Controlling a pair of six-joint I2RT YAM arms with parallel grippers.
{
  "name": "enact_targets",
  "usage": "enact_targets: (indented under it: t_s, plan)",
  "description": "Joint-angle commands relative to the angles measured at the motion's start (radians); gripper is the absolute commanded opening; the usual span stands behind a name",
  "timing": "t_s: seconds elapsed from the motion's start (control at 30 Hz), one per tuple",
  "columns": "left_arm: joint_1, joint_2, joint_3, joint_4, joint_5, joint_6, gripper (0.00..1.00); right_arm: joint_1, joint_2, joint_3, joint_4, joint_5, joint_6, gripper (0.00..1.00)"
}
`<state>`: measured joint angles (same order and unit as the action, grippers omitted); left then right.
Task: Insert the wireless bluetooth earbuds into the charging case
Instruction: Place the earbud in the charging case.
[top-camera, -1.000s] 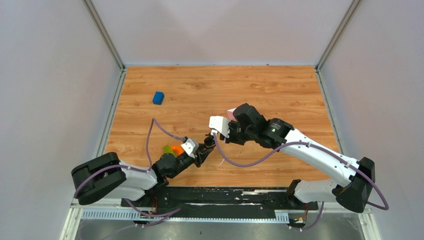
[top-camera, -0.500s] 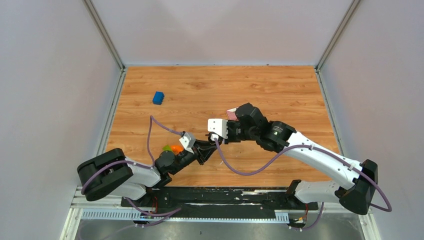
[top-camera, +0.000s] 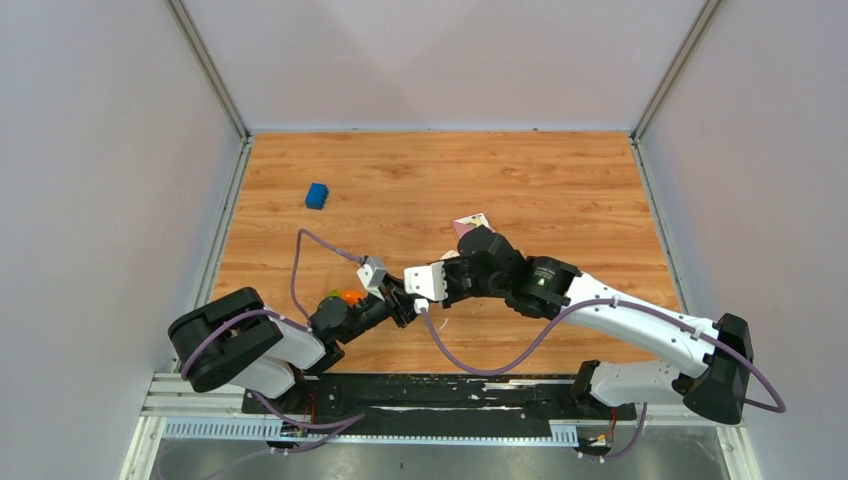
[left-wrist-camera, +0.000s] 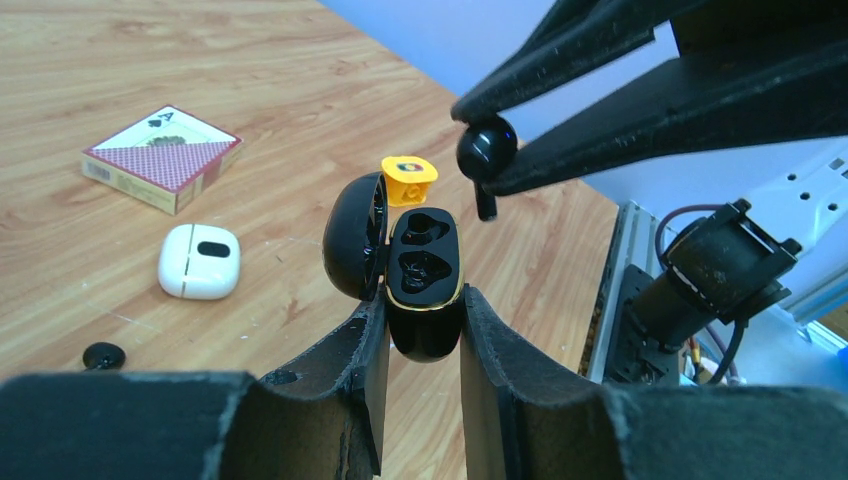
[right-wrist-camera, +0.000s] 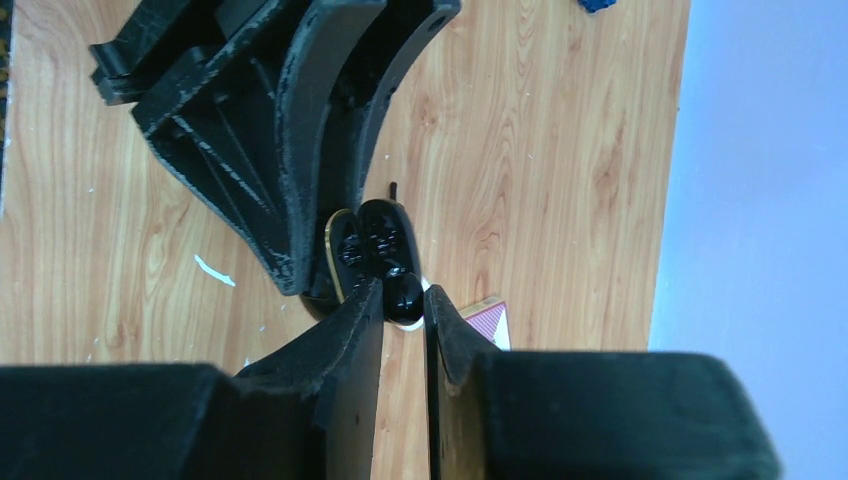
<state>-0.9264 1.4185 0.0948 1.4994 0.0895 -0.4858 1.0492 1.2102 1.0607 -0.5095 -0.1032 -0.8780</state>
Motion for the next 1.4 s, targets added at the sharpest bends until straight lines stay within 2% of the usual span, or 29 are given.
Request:
enact_targets:
  t_s: [0.0,0.73,1.37]
  plan:
    - [0.008,0.009,0.029,0.107,0.047,-0.025,0.0,0.009,-0.012,0.011,0.06,0.057,-0.037,0.15]
    - [0.017,-0.026,0.012,0.107,0.044,-0.023,0.0,0.035,-0.002,-0.051,0.111,0.165,-0.103,0.15]
    - [0.023,-0.044,0.003,0.107,0.034,-0.02,0.0,0.061,0.018,-0.069,0.122,0.179,-0.106,0.15]
